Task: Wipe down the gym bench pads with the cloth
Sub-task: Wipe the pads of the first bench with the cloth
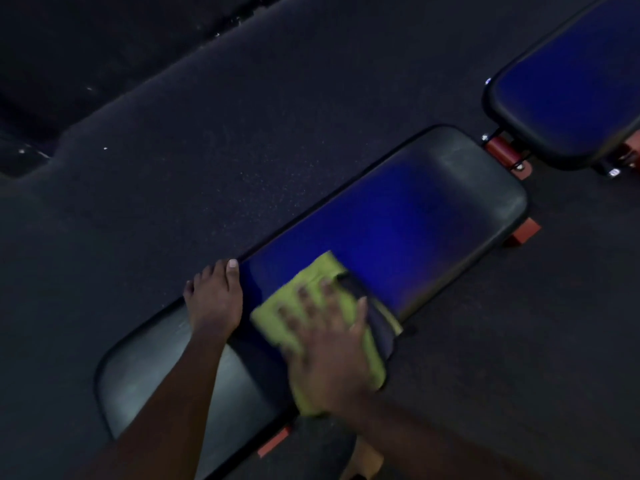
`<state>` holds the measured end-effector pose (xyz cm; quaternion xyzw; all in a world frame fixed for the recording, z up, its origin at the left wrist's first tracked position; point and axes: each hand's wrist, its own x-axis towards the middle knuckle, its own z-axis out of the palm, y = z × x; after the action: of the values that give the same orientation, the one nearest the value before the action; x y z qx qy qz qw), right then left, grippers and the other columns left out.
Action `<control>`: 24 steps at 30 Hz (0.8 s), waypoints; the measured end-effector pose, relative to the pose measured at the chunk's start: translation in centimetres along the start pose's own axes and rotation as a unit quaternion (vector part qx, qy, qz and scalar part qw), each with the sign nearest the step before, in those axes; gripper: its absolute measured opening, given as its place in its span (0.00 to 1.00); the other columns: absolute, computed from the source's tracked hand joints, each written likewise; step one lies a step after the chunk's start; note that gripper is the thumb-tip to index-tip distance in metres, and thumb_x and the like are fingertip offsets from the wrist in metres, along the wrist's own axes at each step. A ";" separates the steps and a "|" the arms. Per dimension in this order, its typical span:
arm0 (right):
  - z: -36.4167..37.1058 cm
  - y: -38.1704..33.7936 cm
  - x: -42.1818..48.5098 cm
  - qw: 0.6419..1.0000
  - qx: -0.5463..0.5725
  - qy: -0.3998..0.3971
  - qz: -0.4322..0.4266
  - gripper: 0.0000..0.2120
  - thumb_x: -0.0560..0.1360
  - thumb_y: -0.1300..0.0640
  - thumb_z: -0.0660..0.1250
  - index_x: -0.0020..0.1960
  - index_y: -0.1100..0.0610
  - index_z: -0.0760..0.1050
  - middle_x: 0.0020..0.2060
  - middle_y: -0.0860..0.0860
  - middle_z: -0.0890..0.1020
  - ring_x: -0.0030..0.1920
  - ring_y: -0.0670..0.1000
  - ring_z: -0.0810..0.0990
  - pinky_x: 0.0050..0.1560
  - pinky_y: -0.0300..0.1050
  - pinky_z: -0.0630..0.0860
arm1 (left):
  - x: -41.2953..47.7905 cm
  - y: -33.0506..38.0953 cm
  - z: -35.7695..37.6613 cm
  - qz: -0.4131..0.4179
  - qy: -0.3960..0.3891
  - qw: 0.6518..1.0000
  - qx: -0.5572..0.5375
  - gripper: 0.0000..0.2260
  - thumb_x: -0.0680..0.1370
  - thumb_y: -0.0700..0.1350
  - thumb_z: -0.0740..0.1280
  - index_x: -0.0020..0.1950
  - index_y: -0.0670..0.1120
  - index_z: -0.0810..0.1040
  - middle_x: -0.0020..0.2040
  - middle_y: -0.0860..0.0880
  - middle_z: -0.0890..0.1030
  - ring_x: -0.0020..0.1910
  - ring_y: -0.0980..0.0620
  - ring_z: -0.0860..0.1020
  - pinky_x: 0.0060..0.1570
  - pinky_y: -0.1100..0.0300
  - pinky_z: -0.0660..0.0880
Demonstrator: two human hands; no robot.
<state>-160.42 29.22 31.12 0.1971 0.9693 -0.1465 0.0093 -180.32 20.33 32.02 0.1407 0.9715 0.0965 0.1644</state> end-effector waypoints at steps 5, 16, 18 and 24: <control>-0.1 0.2 3.2 0.999 -0.029 -0.002 0.022 0.30 0.78 0.33 0.53 0.79 0.36 0.58 0.82 0.47 0.55 0.82 0.58 0.48 0.68 0.82 0.48 | -0.7 -5.4 -1.2 -0.028 0.006 1.000 0.009 0.24 0.85 0.54 0.45 0.70 0.44 0.72 0.68 0.40 0.75 0.68 0.38 0.70 0.72 0.42 0.57; 2.2 -13.1 7.2 0.998 -0.040 -0.039 -0.026 0.28 0.80 0.36 0.49 0.79 0.38 0.59 0.82 0.46 0.55 0.82 0.59 0.47 0.69 0.80 0.42 | -4.4 -17.1 -5.1 -0.067 0.005 0.975 -0.212 0.30 0.84 0.62 0.45 0.71 0.45 0.74 0.71 0.42 0.74 0.72 0.41 0.69 0.73 0.48 0.59; 2.8 -16.2 4.1 0.993 -0.025 -0.067 -0.092 0.28 0.79 0.36 0.51 0.79 0.38 0.58 0.82 0.46 0.55 0.82 0.58 0.45 0.70 0.80 0.41 | -5.0 -19.2 -6.3 -0.085 -0.030 0.947 -0.309 0.31 0.82 0.64 0.47 0.68 0.46 0.77 0.69 0.43 0.75 0.70 0.43 0.72 0.70 0.53 0.64; 2.3 -14.5 8.0 0.996 -0.001 -0.043 0.077 0.27 0.80 0.35 0.47 0.79 0.35 0.56 0.82 0.43 0.54 0.82 0.55 0.44 0.69 0.82 0.45 | -4.6 -25.8 -7.2 -0.074 -0.113 0.914 -0.382 0.36 0.67 0.82 0.49 0.50 0.59 0.84 0.56 0.50 0.84 0.58 0.49 0.81 0.63 0.47 0.74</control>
<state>-173.50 18.84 32.40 0.2650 0.9501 -0.1522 0.0624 -184.91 -6.39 34.05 0.0047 0.8430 0.4314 0.3213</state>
